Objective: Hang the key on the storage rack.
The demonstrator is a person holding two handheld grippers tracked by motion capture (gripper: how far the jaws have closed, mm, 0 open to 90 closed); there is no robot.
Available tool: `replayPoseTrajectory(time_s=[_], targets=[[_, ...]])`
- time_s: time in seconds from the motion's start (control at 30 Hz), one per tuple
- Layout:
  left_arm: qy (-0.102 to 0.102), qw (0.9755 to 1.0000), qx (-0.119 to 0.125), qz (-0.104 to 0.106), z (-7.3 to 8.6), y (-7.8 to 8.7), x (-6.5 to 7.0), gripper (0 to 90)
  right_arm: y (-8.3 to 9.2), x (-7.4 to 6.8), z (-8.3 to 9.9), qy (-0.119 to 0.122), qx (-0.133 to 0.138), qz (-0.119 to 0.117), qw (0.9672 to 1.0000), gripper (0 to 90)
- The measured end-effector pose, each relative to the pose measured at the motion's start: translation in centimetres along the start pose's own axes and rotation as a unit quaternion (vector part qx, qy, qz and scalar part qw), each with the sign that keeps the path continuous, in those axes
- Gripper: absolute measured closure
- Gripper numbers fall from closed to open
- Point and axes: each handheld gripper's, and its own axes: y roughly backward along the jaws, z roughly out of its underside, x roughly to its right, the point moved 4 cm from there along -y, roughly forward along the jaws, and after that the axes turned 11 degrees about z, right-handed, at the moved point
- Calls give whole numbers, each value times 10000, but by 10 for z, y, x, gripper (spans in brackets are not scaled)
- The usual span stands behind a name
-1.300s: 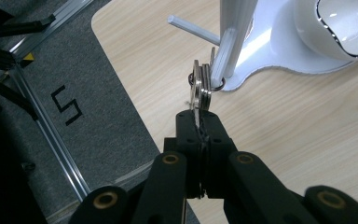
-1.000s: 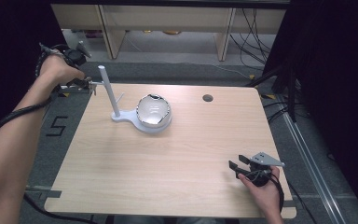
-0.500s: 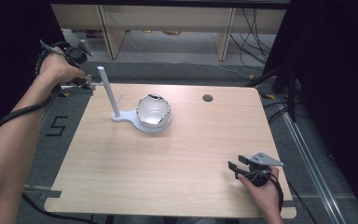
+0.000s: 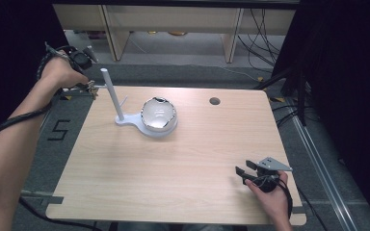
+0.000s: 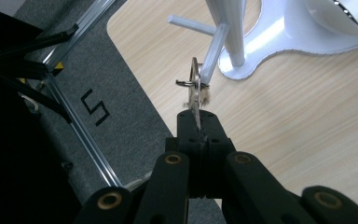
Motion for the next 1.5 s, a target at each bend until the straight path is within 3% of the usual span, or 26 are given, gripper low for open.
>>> replayPoseTrajectory(time_s=[0.23,0.27,0.5,0.6,0.67,0.87,1.0,1.07,1.1,1.2,1.23,1.3,1.33,1.37,1.4,1.43,1.47,1.5], targets=[[-89,10000,-42,-7,-7,2,1,891,0,1,0,41,-10,-25,10000,456],[-82,10000,48,-21,-9,0,1,891,0,2,0,75,-43,-40,10000,456],[-153,9999,-57,-21,-13,-7,0,889,1,3,1,20,-65,-28,10000,454],[-170,9998,37,-39,-15,-11,0,888,0,5,1,87,41,102,9999,454],[-227,9997,-53,-42,-16,-10,0,886,0,3,1,4,-20,7,10000,454],[-150,9995,255,-136,-17,-4,-4,778,0,2,2,3,-49,-27,10000,454],[45,9982,591,-108,-14,1,-7,724,1,1,1,-1,-102,-28,9999,454],[133,9971,751,-19,-10,4,-8,646,1,4,1,62,22,57,10000,454],[333,9935,1087,102,-5,6,-8,619,2,4,1,35,-14,63,10000,454],[543,9881,1430,175,8,6,-10,537,3,4,0,12,9,75,10000,454],[620,9853,1575,238,12,5,-10,517,3,4,0,-3,33,78,10000,454],[803,9788,1861,296,22,3,-9,449,3,5,-1,20,34,99,9999,454],[908,9744,2036,301,28,2,-8,421,3,5,-1,16,36,100,9999,454],[908,9744,2036,301,28,2,-8,391,3,5,-1,16,36,100,9999,454],[964,9696,2225,334,35,-1,-5,391,3,5,-1,4,32,98,9999,455],[978,9633,2477,339,46,-6,1,357,3,4,-1,-40,60,72,9999,454],[1010,9589,2626,381,53,-9,6,346,3,4,-1,-23,70,82,9999,455],[1010,9589,2626,381,53,-9,6,329,3,4,-1,-23,70,82,9999,455]])
